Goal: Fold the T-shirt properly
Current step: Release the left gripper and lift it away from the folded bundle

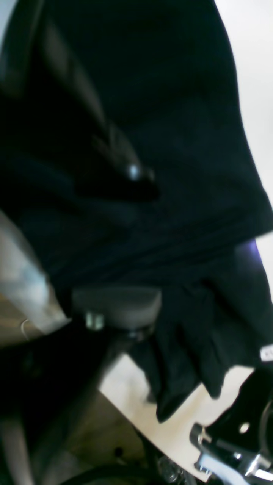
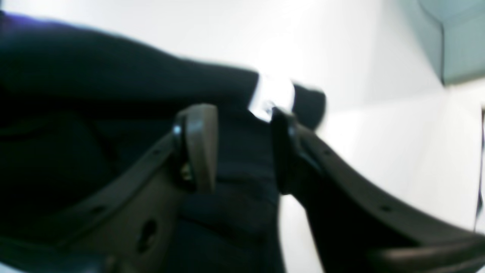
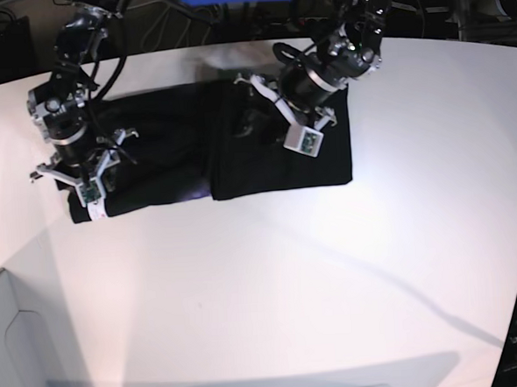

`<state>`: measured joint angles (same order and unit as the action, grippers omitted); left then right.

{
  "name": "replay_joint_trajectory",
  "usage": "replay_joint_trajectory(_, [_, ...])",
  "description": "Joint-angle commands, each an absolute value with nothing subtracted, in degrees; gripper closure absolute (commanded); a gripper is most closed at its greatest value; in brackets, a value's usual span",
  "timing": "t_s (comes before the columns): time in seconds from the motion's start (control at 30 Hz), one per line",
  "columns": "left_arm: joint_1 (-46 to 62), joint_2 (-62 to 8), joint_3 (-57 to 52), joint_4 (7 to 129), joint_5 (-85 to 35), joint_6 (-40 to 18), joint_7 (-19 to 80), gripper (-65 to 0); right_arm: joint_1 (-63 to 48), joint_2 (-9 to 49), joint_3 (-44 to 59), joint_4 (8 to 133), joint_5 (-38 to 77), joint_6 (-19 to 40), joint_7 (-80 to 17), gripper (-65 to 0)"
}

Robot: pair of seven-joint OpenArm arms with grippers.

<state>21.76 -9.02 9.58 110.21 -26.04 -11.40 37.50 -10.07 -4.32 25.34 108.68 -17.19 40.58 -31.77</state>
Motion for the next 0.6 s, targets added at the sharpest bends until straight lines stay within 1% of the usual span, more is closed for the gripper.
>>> replay_joint_trajectory(0.0, [22.2,-9.4,7.8,112.0,-26.5,-11.5,36.2,-22.1,-8.8,-4.0,26.3,109.9,-16.7,40.0,-31.0,-28.3])
replay_joint_trajectory(0.07, [23.5,-9.4,3.6,112.8,-26.5,-11.5,36.2,-13.8,-8.1,-4.2,28.4,109.9,-16.7,40.0,-31.2,-31.4])
replay_joint_trajectory(0.13, [25.5,-9.2,-2.0,113.6,-26.5,-11.5,35.9,-7.1,-7.4,-4.4,30.6,109.9,-16.7,40.0,-31.2,-34.0])
replay_joint_trajectory(0.2, [27.0,-8.8,-8.6,113.5,-26.5,-11.8,35.9,-1.7,-6.2,-4.4,33.0,109.7,-16.7,40.0,-31.2,-35.6])
replay_joint_trajectory(0.23, [27.6,-8.7,-11.6,113.4,-26.5,-11.9,36.2,0.0,-5.8,-4.4,34.0,109.6,-16.7,40.0,-31.2,-35.9])
replay_joint_trajectory(0.47, [29.1,-8.7,-29.1,113.1,-26.6,-12.2,36.3,0.0,-2.9,-4.4,35.9,104.5,-16.7,40.0,-31.2,-36.1])
replay_joint_trajectory(0.57, [28.7,-8.7,-33.4,113.1,-26.6,-12.2,36.3,0.0,-2.6,-4.4,35.9,101.3,-16.7,40.0,-31.2,-36.1])
